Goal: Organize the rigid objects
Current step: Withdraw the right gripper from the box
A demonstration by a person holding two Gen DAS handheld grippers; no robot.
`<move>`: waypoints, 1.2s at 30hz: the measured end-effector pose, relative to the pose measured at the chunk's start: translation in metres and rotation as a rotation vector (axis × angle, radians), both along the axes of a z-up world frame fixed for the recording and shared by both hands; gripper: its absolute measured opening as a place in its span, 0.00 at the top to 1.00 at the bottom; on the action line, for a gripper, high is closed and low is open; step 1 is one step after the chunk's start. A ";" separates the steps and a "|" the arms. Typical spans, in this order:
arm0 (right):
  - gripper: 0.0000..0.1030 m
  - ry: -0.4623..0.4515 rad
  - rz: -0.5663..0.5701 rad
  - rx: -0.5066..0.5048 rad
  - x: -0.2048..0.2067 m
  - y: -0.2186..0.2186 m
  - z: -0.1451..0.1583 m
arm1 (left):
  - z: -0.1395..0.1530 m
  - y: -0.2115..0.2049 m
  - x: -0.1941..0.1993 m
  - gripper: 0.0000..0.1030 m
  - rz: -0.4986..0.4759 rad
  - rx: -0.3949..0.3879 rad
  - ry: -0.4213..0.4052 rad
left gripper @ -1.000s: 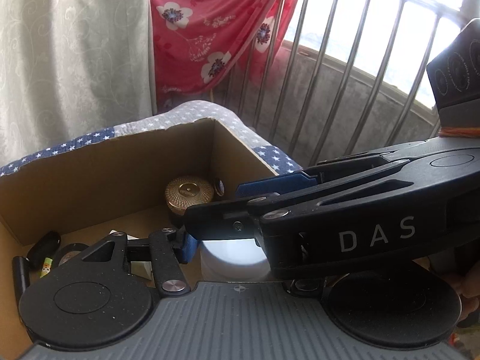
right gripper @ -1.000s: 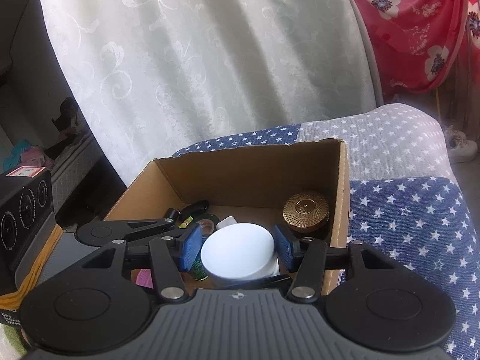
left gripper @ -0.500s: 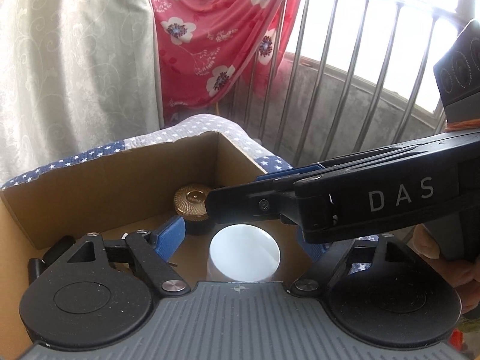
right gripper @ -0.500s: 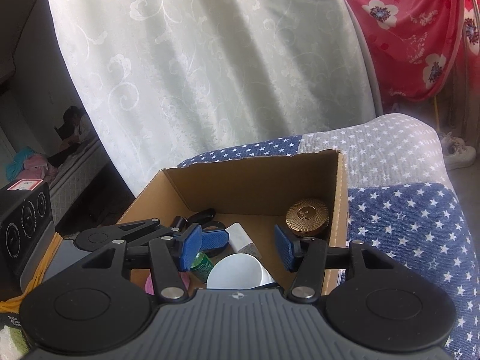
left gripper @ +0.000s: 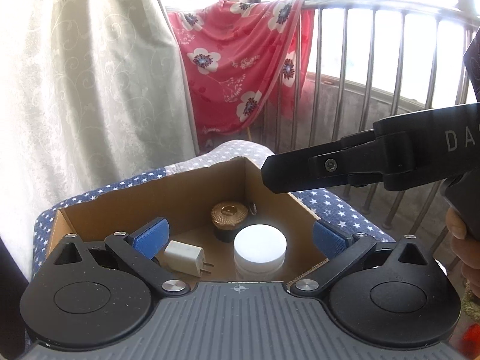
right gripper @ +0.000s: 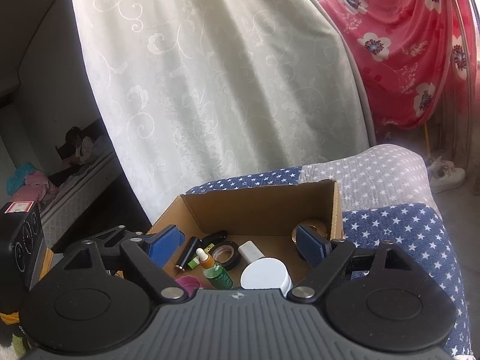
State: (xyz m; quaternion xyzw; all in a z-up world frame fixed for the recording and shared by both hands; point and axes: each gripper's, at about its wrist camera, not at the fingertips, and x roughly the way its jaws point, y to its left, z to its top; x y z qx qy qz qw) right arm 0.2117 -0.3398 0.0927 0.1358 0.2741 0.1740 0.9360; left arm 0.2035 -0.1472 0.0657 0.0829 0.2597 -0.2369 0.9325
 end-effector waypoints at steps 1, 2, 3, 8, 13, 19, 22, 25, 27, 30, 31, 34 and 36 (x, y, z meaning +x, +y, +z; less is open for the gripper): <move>0.07 -0.013 -0.004 -0.007 -0.005 0.001 0.003 | 0.002 0.001 -0.003 0.00 0.004 -0.002 -0.003; 0.05 -0.023 -0.008 -0.013 -0.010 0.002 0.006 | 0.004 0.002 -0.007 0.00 0.009 -0.006 -0.004; 0.04 -0.031 -0.012 -0.017 -0.014 0.003 0.008 | 0.005 0.004 -0.009 0.00 0.013 -0.010 -0.005; 0.00 -0.065 -0.026 -0.031 -0.038 0.010 0.016 | 0.010 0.016 -0.027 0.00 0.049 -0.025 -0.017; 0.00 -0.079 -0.040 -0.031 -0.059 0.016 0.018 | 0.011 0.027 -0.039 0.00 0.084 -0.031 -0.015; 0.00 -0.083 -0.072 -0.043 -0.079 0.024 0.013 | 0.011 0.042 -0.054 0.00 0.126 -0.023 -0.018; 0.00 -0.088 -0.111 -0.056 -0.088 0.029 0.010 | 0.010 0.053 -0.061 0.00 0.154 -0.035 -0.009; 0.00 -0.114 -0.159 -0.080 -0.099 0.036 0.007 | 0.008 0.068 -0.067 0.00 0.193 -0.037 -0.005; 0.00 -0.120 -0.202 -0.105 -0.104 0.043 0.001 | 0.005 0.076 -0.070 0.00 0.245 -0.024 0.007; 0.00 -0.098 -0.234 -0.130 -0.103 0.055 -0.009 | 0.000 0.088 -0.069 0.00 0.328 -0.018 0.038; 0.00 -0.080 -0.234 -0.143 -0.100 0.060 -0.014 | -0.002 0.089 -0.067 0.00 0.351 -0.010 0.056; 0.00 -0.040 -0.239 -0.178 -0.091 0.070 -0.024 | -0.007 0.093 -0.060 0.00 0.384 0.019 0.066; 0.00 -0.027 -0.247 -0.198 -0.085 0.076 -0.030 | -0.011 0.093 -0.058 0.00 0.389 0.042 0.057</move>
